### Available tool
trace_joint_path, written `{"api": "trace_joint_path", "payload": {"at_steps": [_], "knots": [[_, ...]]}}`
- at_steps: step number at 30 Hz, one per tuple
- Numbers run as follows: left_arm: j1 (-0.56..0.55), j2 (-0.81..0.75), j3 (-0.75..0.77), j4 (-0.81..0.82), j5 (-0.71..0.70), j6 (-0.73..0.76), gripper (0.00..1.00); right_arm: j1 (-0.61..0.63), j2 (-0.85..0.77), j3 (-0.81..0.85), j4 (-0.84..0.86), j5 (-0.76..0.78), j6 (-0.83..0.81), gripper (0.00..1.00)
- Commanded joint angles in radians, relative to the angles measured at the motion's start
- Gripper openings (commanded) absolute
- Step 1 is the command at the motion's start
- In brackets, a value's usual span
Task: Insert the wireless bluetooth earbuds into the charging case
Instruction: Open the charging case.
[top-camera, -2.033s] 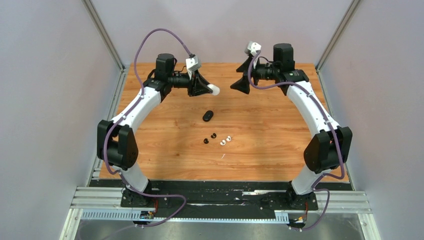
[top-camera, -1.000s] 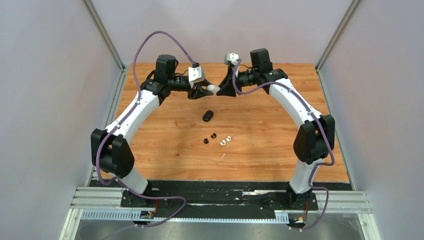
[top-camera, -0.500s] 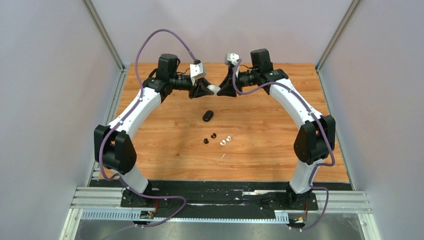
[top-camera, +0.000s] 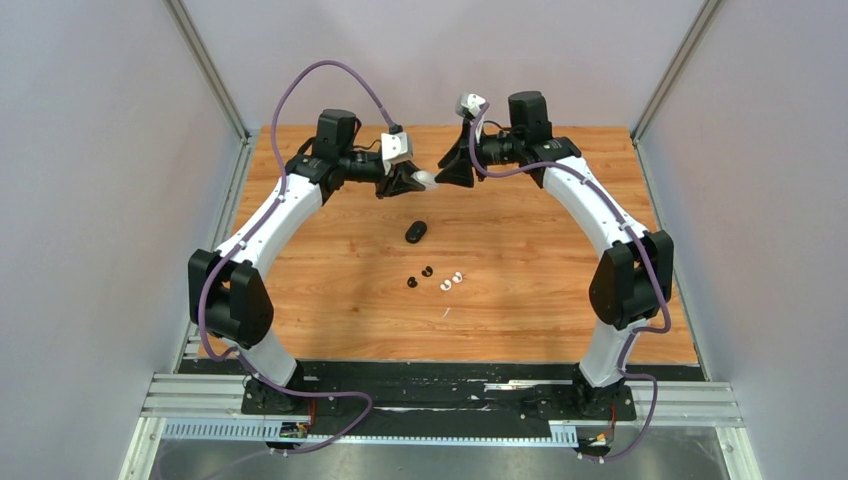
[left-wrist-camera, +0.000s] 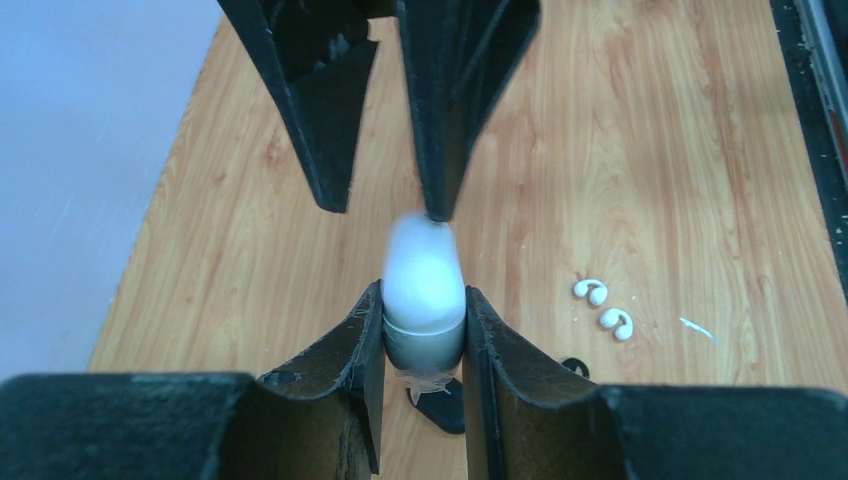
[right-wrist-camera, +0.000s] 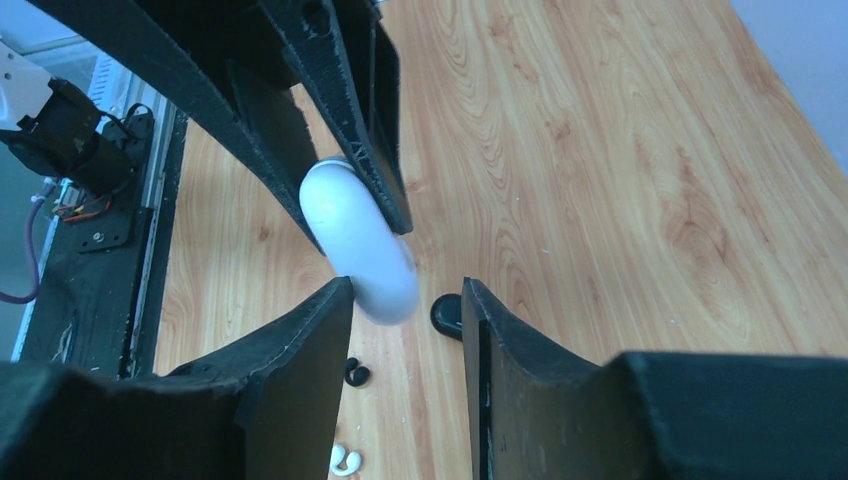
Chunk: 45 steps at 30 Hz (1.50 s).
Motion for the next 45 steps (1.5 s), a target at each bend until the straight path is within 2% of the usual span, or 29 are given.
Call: {"api": "trace_joint_path", "payload": {"at_steps": [1, 7, 12, 16, 23, 27, 34, 36, 37, 38, 39, 40, 41, 42, 45], "knots": [[-0.011, -0.009, 0.022, -0.058, 0.039, 0.019, 0.0, -0.018, -0.05, 0.029, 0.117, 0.041, 0.026, 0.44], [-0.01, 0.004, 0.021, -0.028, 0.03, -0.072, 0.0, -0.019, -0.066, 0.003, 0.127, 0.03, 0.032, 0.45], [0.001, 0.016, 0.021, 0.003, 0.038, -0.155, 0.0, -0.009, -0.099, -0.03, 0.052, -0.078, -0.1, 0.6], [0.002, 0.01, 0.012, 0.045, 0.044, -0.185, 0.0, 0.011, -0.09, -0.042, 0.001, -0.063, -0.159, 0.62], [0.001, 0.003, 0.015, 0.089, 0.056, -0.231, 0.0, 0.027, -0.048, -0.024, -0.01, -0.043, -0.172, 0.56], [0.001, -0.003, 0.009, 0.106, 0.059, -0.24, 0.0, 0.035, -0.037, -0.015, -0.013, -0.042, -0.172, 0.48], [0.001, -0.013, -0.001, 0.152, 0.068, -0.264, 0.0, 0.043, -0.027, -0.016, -0.013, -0.023, -0.175, 0.43], [0.001, -0.02, -0.007, 0.155, 0.072, -0.254, 0.0, 0.044, -0.021, -0.017, -0.012, -0.021, -0.174, 0.38], [0.001, -0.022, -0.009, 0.155, 0.071, -0.247, 0.0, 0.044, -0.019, -0.014, -0.012, -0.022, -0.173, 0.31], [0.001, -0.022, -0.009, 0.151, 0.065, -0.244, 0.01, 0.044, -0.019, -0.012, -0.012, -0.022, -0.173, 0.27], [0.001, -0.021, -0.005, 0.132, 0.064, -0.232, 0.05, 0.044, -0.02, -0.01, -0.013, -0.022, -0.172, 0.19], [0.001, -0.02, -0.002, 0.12, 0.057, -0.224, 0.22, 0.044, -0.022, -0.007, -0.013, -0.02, -0.173, 0.09], [0.001, -0.021, 0.006, 0.092, 0.05, -0.213, 0.33, 0.045, -0.026, -0.006, -0.011, -0.017, -0.173, 0.04], [0.002, -0.024, 0.009, 0.079, 0.032, -0.209, 0.5, 0.044, -0.032, -0.008, -0.012, -0.014, -0.176, 0.01], [0.01, -0.033, 0.004, 0.032, 0.019, -0.201, 0.59, 0.044, -0.056, -0.022, -0.009, -0.007, -0.187, 0.0]]}}
